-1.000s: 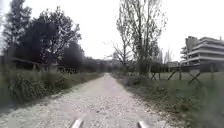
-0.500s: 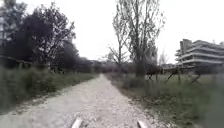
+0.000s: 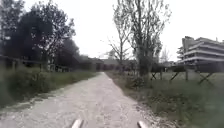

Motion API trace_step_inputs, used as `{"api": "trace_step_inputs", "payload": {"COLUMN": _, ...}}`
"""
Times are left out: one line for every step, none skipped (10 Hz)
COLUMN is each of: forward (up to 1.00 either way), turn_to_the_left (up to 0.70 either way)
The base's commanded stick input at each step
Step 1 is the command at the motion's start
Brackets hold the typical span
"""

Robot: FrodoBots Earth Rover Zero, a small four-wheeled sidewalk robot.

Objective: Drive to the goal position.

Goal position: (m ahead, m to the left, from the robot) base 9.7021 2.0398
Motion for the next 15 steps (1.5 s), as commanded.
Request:
{"api": "trace_step_inputs", "payload": {"forward": 0.70, "turn_to_the_left": 0.00}}
{"api": "trace_step_inputs", "payload": {"forward": 0.70, "turn_to_the_left": 0.00}}
{"api": "trace_step_inputs", "payload": {"forward": 0.70, "turn_to_the_left": 0.00}}
{"api": "trace_step_inputs", "payload": {"forward": 0.70, "turn_to_the_left": 0.00}}
{"api": "trace_step_inputs", "payload": {"forward": 0.70, "turn_to_the_left": 0.00}}
{"api": "trace_step_inputs", "payload": {"forward": 0.70, "turn_to_the_left": 0.00}}
{"api": "trace_step_inputs", "payload": {"forward": 0.70, "turn_to_the_left": 0.00}}
{"api": "trace_step_inputs", "payload": {"forward": 0.70, "turn_to_the_left": 0.00}}
{"api": "trace_step_inputs", "payload": {"forward": 0.70, "turn_to_the_left": 0.00}}
{"api": "trace_step_inputs", "payload": {"forward": 0.70, "turn_to_the_left": 0.00}}
{"api": "trace_step_inputs", "payload": {"forward": 0.70, "turn_to_the_left": 0.00}}
{"api": "trace_step_inputs", "payload": {"forward": 0.70, "turn_to_the_left": 0.00}}
{"api": "trace_step_inputs", "payload": {"forward": 0.70, "turn_to_the_left": 0.00}}
{"api": "trace_step_inputs", "payload": {"forward": 0.70, "turn_to_the_left": 0.00}}
{"api": "trace_step_inputs", "payload": {"forward": 0.70, "turn_to_the_left": 0.00}}
